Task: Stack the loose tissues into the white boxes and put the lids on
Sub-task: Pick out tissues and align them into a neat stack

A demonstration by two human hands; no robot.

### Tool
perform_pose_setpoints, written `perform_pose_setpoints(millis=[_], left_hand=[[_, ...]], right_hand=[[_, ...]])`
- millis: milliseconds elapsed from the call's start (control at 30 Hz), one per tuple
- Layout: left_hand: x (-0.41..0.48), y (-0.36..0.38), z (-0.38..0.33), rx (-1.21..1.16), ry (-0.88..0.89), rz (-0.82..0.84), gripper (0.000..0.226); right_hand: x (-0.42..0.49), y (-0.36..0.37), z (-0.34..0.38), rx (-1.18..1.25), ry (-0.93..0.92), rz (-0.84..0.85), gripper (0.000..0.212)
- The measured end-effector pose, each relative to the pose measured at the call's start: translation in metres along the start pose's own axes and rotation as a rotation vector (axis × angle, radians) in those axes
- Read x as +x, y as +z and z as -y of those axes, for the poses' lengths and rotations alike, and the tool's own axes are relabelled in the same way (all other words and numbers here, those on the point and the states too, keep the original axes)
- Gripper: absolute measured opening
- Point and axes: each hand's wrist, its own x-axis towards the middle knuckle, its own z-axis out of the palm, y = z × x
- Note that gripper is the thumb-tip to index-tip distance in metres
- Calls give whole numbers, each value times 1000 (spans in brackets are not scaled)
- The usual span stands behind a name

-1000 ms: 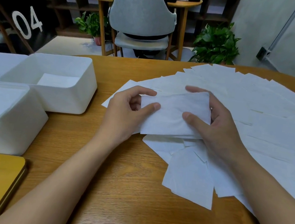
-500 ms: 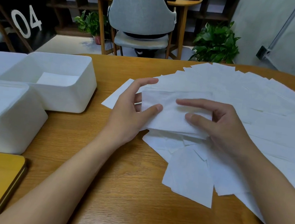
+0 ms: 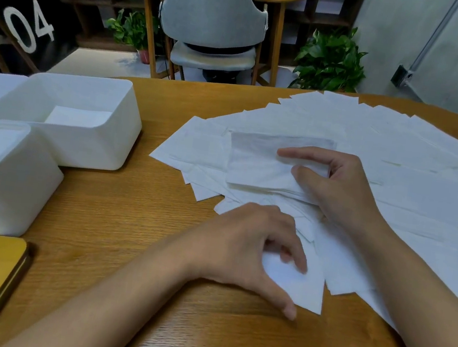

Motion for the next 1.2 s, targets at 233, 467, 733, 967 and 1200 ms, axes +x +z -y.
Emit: perform_pose_setpoints(millis=[233,467,733,967,1200], left_hand=[[0,2,3,-40,16,-21,8],[-2,-12,8,-208,-65,-264,9],[-2,-32,30,-379,-131,-705,20],[-6,-46,36,-462,-273,-914,23],[-9,-47,24,-547,-320,-658,23]], right_hand=[[1,1,0,-16,-4,10,38],[-1,-1,3,1,-9,47,30],[-5,-2,10,261,117,67,57],[-5,0,11,99,-12,75,6],[-7,0,10,49,17,132,7]])
